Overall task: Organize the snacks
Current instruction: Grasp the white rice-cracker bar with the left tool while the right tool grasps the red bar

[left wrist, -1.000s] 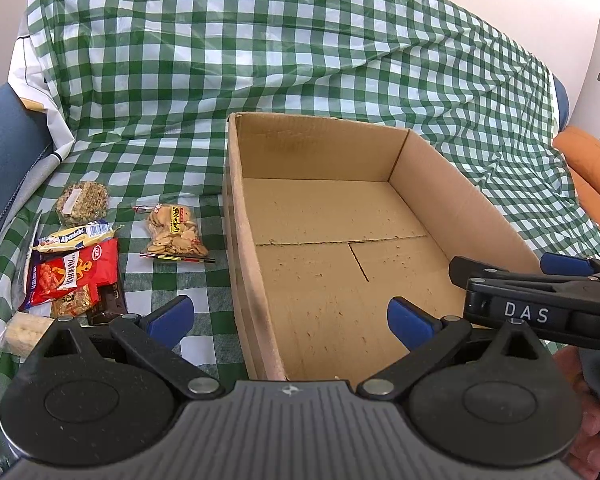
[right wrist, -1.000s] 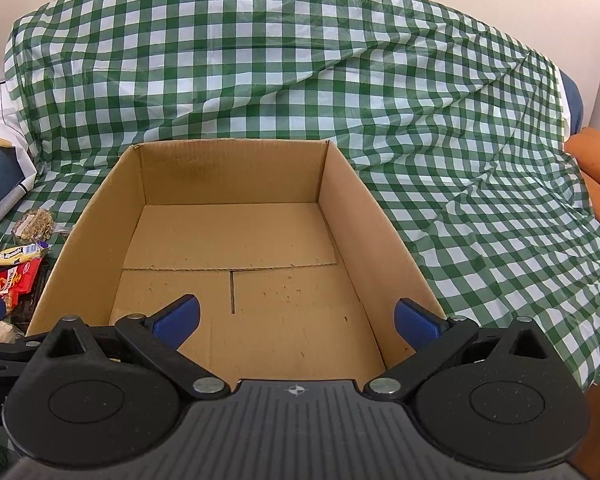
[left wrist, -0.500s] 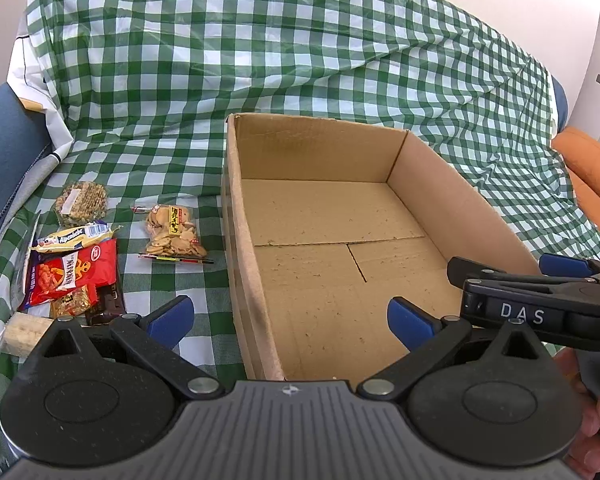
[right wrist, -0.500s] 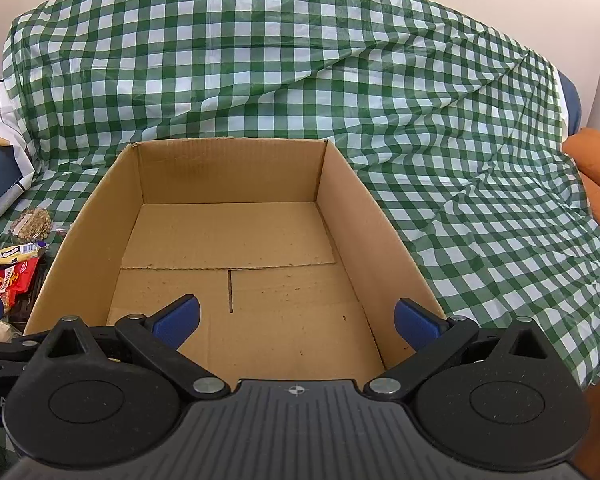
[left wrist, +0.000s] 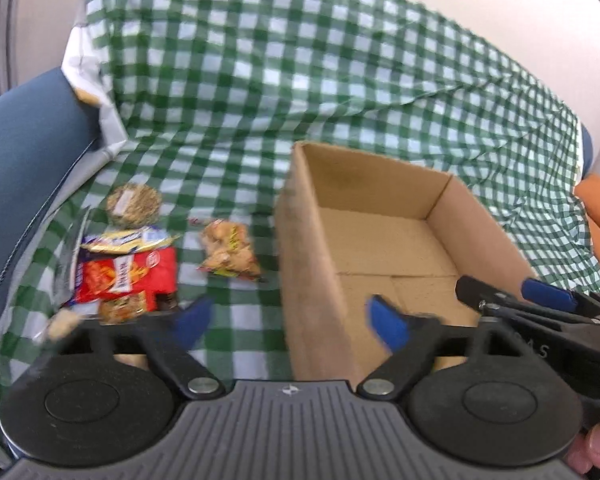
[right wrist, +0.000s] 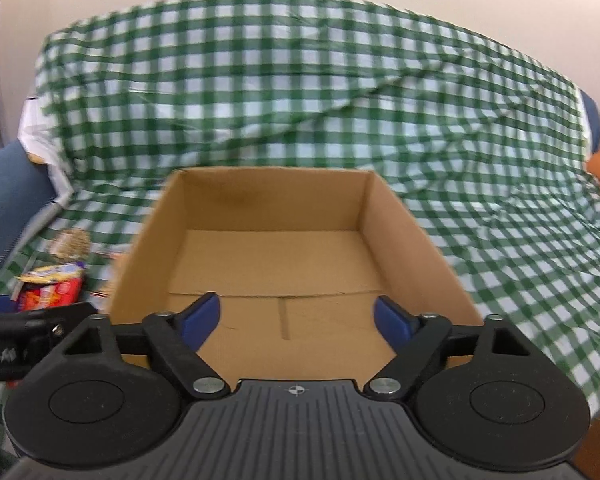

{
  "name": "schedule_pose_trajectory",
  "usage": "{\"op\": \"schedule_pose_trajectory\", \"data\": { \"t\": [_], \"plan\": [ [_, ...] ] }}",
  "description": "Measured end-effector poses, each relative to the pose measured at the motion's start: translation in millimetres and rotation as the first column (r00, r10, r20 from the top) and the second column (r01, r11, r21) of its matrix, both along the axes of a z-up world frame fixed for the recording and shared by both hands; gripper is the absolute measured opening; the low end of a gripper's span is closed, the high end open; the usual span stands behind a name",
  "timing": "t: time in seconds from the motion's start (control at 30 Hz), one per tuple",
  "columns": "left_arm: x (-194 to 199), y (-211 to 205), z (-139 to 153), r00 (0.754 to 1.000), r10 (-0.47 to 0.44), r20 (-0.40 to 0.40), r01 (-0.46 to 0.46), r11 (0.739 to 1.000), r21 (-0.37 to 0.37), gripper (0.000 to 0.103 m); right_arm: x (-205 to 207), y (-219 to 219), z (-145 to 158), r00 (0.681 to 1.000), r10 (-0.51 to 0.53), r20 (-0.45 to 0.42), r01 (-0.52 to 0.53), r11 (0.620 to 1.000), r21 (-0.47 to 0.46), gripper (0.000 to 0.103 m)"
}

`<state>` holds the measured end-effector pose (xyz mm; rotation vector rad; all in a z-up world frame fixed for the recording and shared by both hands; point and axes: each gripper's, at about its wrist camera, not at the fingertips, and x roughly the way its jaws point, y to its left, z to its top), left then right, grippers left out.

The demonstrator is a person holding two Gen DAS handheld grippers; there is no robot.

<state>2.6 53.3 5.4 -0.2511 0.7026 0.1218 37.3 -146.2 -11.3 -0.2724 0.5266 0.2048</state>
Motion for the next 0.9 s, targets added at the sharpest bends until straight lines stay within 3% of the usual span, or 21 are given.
{"op": "schedule_pose_trajectory", "data": {
  "t": [0.03, 0.1, 0.17, 0.27, 0.37, 0.43, 0.5, 0.57, 0.67, 0.77, 0.9],
  "plan": [
    [3, 9, 2, 1.000, -0.013, -0.027, 0.013, 1.000, -0.018, 0.039, -2, 5, 0, 1.000, 0.018, 0.001, -0.018, 1.000, 0.004, 0.074],
    [10, 27, 14, 0.996, -0.075, -0.048, 0.074, 0.997, -0.012, 0.020, -7, 18, 0, 0.998, 0.059, 0.003, -0.059, 0.998, 0.016, 0.068],
    [20, 39, 26, 0.980, -0.183, -0.080, 0.190, 0.979, 0.078, 0.020, -13, 30, 1, 0.994, 0.112, 0.005, -0.113, 0.993, 0.030, 0.061],
    [34, 56, 28, 0.923, -0.337, -0.188, 0.372, 0.907, 0.200, 0.023, -24, 53, -2, 0.978, 0.208, -0.005, -0.208, 0.978, 0.028, 0.059],
    [38, 72, 4, 0.850, -0.437, -0.296, 0.512, 0.816, 0.268, 0.038, -36, 74, -6, 0.952, 0.306, -0.014, -0.305, 0.952, 0.017, 0.059],
    [37, 81, -19, 0.818, -0.460, -0.346, 0.559, 0.777, 0.288, 0.046, -45, 87, -10, 0.930, 0.367, -0.027, -0.367, 0.930, 0.008, 0.059],
    [35, 91, -39, 0.817, -0.456, -0.354, 0.557, 0.783, 0.278, 0.055, -50, 97, -13, 0.911, 0.412, -0.039, -0.412, 0.911, 0.002, 0.059],
    [36, 102, -57, 0.793, -0.447, -0.414, 0.563, 0.797, 0.219, 0.056, -53, 106, -16, 0.892, 0.449, -0.059, -0.450, 0.893, 0.003, 0.060],
    [36, 110, -65, 0.798, -0.449, -0.401, 0.556, 0.806, 0.205, 0.071, -58, 121, -26, 0.857, 0.505, -0.108, -0.507, 0.862, 0.004, 0.061],
    [48, 120, -78, 0.786, -0.402, -0.470, 0.531, 0.828, 0.181, 0.071, -62, 134, -43, 0.820, 0.552, -0.154, -0.559, 0.829, -0.001, 0.064],
    [52, 129, -81, 0.787, -0.391, -0.477, 0.524, 0.832, 0.183, 0.072, -54, 141, -77, 0.818, 0.532, -0.216, -0.550, 0.835, -0.026, 0.065]
  ]
}}
